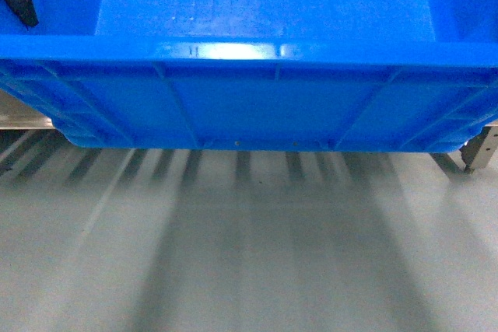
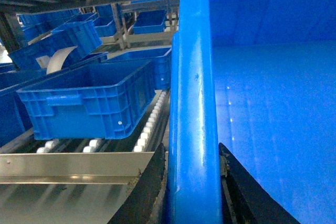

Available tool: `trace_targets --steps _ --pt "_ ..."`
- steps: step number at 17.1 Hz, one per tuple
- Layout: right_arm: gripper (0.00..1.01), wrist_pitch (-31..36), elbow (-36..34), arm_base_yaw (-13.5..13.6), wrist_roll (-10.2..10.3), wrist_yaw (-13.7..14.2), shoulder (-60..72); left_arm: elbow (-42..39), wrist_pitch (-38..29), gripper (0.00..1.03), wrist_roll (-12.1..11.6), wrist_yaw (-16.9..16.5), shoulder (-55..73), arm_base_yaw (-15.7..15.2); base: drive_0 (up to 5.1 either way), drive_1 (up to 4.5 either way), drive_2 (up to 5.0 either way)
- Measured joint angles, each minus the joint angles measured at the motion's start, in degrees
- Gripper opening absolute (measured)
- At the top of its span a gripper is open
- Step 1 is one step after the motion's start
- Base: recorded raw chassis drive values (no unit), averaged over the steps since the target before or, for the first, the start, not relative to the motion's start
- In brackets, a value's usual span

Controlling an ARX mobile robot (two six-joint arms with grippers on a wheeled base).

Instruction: Place box next to blue box on left shelf

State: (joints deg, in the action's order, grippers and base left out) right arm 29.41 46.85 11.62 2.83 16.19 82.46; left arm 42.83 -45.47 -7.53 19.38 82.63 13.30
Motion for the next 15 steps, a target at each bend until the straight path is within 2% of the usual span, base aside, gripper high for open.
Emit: trace_targets --steps 15 --pt "0.21 0.22 0.0 0.0 -0.13 -0.11 0.0 0.0 -0.02 0.19 0.09 -0.02 0.0 0.0 0.1 4.34 -4.1"
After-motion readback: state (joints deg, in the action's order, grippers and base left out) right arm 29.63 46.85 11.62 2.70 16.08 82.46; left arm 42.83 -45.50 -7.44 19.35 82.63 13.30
